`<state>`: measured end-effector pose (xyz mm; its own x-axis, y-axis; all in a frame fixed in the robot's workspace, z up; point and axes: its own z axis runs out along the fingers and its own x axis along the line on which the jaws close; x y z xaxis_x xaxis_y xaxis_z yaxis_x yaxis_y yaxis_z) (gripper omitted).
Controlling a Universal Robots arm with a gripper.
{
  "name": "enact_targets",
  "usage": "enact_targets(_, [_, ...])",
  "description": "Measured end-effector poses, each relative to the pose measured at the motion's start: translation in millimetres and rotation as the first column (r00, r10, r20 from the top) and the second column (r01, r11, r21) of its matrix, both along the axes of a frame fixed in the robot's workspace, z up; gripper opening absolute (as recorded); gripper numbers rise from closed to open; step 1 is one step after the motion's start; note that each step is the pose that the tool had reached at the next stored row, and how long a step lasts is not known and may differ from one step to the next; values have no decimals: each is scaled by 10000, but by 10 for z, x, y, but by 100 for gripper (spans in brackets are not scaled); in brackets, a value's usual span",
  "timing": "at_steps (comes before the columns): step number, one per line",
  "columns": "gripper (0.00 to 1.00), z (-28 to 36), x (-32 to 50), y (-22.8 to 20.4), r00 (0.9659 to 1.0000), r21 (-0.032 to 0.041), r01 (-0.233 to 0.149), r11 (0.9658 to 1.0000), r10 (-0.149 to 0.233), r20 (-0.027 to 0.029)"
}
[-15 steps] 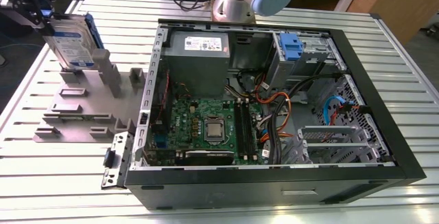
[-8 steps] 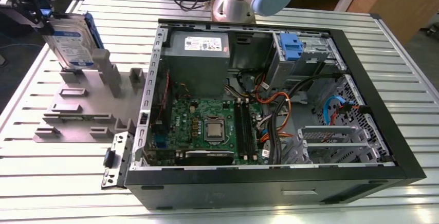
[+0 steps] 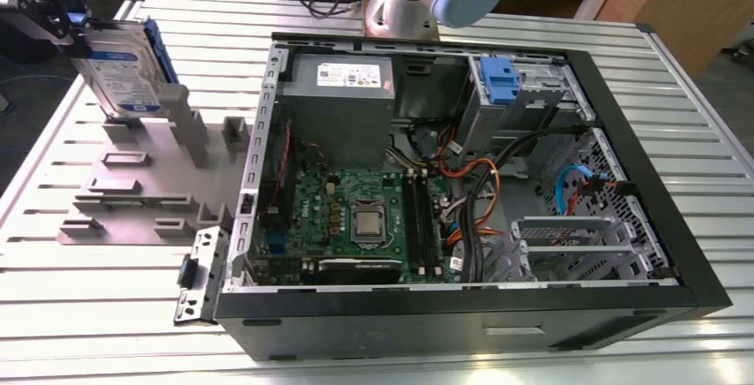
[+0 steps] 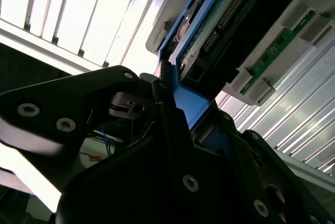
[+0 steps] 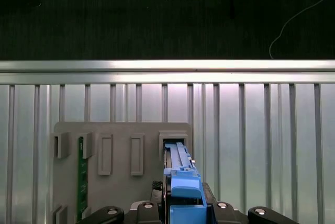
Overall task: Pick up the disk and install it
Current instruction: 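Pick up the disk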
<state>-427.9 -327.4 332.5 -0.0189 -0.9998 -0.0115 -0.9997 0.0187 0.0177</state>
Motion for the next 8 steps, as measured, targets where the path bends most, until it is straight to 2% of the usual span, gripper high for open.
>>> enact_targets(8, [36, 22, 0, 0, 10000, -17, 0, 10000, 0, 0])
